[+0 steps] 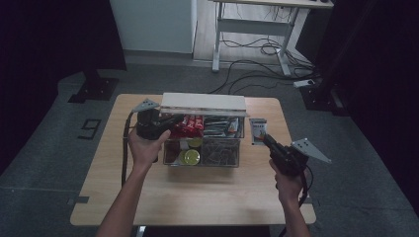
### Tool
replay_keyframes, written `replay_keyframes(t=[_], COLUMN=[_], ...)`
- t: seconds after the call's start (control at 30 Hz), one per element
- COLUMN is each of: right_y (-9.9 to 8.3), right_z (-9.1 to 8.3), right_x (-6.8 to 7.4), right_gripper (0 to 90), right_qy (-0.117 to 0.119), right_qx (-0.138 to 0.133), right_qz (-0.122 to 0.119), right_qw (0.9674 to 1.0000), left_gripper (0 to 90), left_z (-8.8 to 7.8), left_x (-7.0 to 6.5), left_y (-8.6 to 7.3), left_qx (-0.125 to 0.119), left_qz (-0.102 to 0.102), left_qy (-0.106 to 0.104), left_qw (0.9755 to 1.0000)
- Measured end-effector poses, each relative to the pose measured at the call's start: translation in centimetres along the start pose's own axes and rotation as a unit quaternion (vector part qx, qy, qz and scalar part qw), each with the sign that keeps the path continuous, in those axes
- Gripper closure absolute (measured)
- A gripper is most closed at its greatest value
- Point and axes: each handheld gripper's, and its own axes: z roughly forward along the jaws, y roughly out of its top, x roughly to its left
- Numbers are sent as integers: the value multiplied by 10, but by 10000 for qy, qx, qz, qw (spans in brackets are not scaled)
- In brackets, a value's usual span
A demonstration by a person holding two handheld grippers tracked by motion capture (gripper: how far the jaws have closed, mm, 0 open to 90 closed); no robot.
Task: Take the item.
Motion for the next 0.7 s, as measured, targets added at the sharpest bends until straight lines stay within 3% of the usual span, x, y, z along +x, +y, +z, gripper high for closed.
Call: replay_keyframes(t=[0.7], right_y=[-20], right_z=[-9], right_x=[-25], right_gripper=[896], right_qy=[-290], right_qx=[208], right_qz=[103], right_qw=[9993], left_gripper=[900], left_z=[0], left_x=[0], left_y=[-3], left_qx=[27], left_qz=[-4], left_qy=[5], left_qw=[10000])
